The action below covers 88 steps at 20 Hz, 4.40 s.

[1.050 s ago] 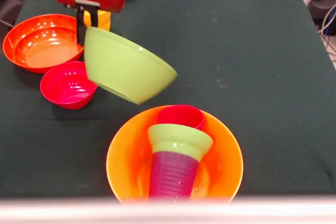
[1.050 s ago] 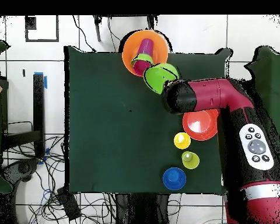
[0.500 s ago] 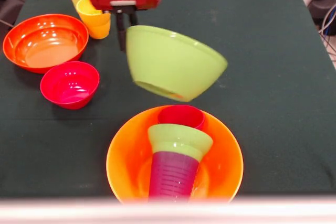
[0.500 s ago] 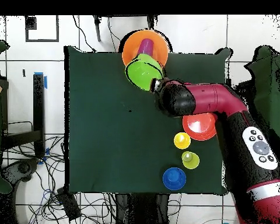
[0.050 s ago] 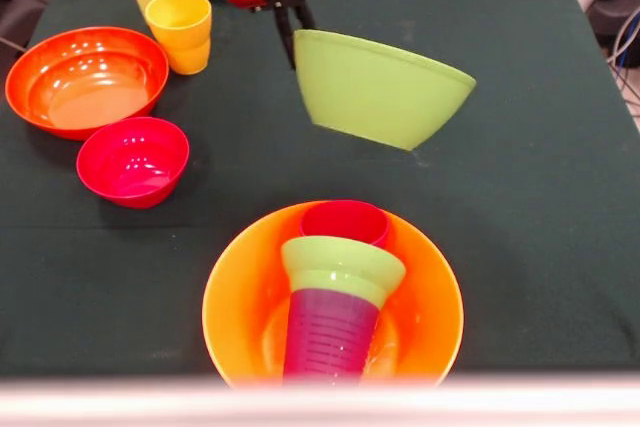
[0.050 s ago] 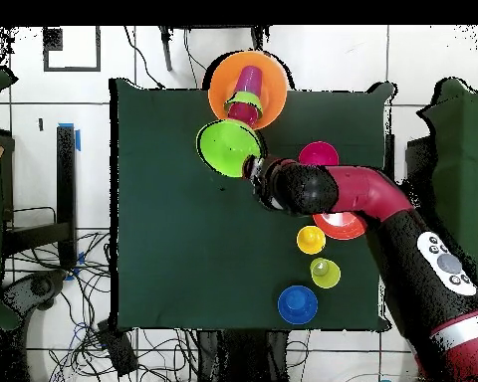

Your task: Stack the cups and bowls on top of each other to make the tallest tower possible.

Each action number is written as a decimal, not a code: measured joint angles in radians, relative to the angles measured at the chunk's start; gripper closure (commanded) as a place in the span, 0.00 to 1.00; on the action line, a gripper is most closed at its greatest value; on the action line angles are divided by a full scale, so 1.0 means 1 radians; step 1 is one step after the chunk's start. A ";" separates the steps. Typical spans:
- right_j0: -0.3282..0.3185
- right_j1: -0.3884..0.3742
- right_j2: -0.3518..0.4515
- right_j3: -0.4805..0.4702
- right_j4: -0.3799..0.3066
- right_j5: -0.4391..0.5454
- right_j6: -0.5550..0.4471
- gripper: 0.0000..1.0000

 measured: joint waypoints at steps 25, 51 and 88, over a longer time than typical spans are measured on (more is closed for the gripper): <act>0.178 -0.034 -0.140 -0.224 -0.289 0.486 -0.001 1.00; -0.056 -0.046 0.153 -0.015 -0.063 -0.051 -0.001 0.00; 0.246 -0.038 -0.137 -0.015 -0.297 0.152 -0.001 0.00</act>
